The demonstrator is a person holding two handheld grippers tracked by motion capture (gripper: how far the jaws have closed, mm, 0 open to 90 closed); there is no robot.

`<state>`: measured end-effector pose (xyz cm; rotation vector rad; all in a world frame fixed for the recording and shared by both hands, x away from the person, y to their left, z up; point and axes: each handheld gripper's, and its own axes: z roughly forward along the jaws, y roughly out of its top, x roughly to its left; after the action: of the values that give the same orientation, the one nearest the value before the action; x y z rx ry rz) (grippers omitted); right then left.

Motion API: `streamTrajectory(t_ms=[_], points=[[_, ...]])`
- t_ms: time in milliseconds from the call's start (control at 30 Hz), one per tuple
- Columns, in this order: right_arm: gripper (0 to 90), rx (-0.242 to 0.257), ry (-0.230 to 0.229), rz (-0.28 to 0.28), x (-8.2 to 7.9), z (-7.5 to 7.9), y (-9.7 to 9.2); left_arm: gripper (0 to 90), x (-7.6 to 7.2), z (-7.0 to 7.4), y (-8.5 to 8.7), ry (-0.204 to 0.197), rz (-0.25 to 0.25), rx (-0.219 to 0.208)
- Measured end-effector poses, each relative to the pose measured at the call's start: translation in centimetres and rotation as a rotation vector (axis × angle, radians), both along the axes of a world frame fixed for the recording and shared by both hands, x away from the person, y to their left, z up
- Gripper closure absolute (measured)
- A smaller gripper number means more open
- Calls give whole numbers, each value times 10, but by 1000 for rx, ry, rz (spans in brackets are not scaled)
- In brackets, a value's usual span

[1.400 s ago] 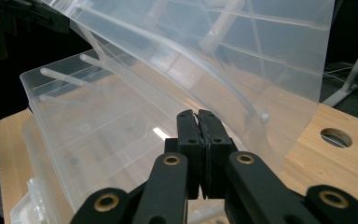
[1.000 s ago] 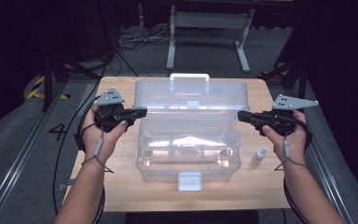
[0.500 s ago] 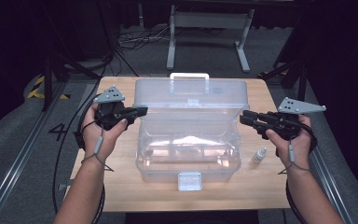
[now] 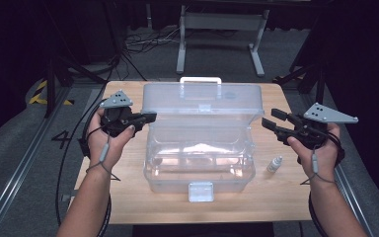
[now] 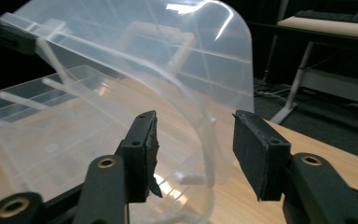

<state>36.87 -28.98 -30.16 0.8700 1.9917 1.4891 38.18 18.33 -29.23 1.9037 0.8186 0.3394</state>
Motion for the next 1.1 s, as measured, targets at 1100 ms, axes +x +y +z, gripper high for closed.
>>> streamTrajectory(t_ms=[1100], points=[[492, -51, -103, -127, 26, -1, 41, 896, 4, 4, -1, 7, 10, 14]])
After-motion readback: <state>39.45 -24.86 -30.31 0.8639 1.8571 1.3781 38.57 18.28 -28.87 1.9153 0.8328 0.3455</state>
